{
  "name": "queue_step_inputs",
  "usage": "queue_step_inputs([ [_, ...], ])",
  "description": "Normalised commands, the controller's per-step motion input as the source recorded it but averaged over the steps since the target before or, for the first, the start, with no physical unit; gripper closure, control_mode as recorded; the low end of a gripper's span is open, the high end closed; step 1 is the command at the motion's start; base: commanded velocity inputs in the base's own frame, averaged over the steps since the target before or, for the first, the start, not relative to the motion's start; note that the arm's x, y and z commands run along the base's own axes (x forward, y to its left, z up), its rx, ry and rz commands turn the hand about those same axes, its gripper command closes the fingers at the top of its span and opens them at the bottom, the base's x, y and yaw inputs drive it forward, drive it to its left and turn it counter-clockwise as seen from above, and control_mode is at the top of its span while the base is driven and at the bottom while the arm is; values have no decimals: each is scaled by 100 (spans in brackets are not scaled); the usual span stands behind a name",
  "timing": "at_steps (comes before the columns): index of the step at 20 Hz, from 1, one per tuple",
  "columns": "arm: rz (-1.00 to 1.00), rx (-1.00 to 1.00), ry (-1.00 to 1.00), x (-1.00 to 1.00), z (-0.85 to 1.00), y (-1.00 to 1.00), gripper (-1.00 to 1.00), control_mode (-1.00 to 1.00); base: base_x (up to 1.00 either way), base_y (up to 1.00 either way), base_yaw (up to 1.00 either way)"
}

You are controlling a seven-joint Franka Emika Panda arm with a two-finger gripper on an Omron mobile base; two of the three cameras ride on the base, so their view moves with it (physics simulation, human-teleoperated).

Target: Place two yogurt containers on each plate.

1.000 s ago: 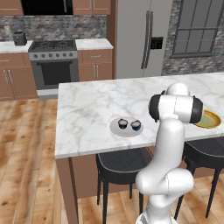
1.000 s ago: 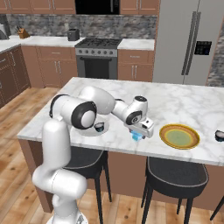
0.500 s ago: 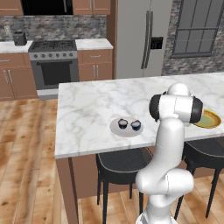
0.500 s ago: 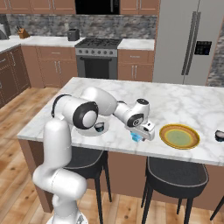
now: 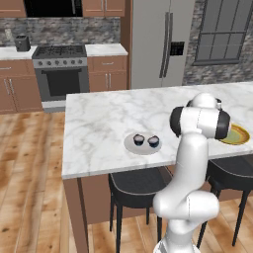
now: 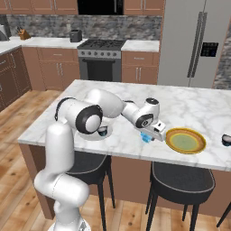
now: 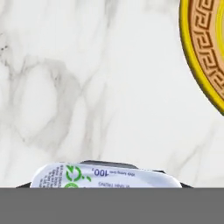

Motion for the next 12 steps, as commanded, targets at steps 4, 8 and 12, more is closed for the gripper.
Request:
queue_step_inputs([
  [4,0,-1,1,13,37,-70,100,-100,0,0,0],
  [8,0,0,5,21,34,-71,100,-100,0,0,0],
  [12,0,0,9,19,18,-65,100,-100,0,0,0],
])
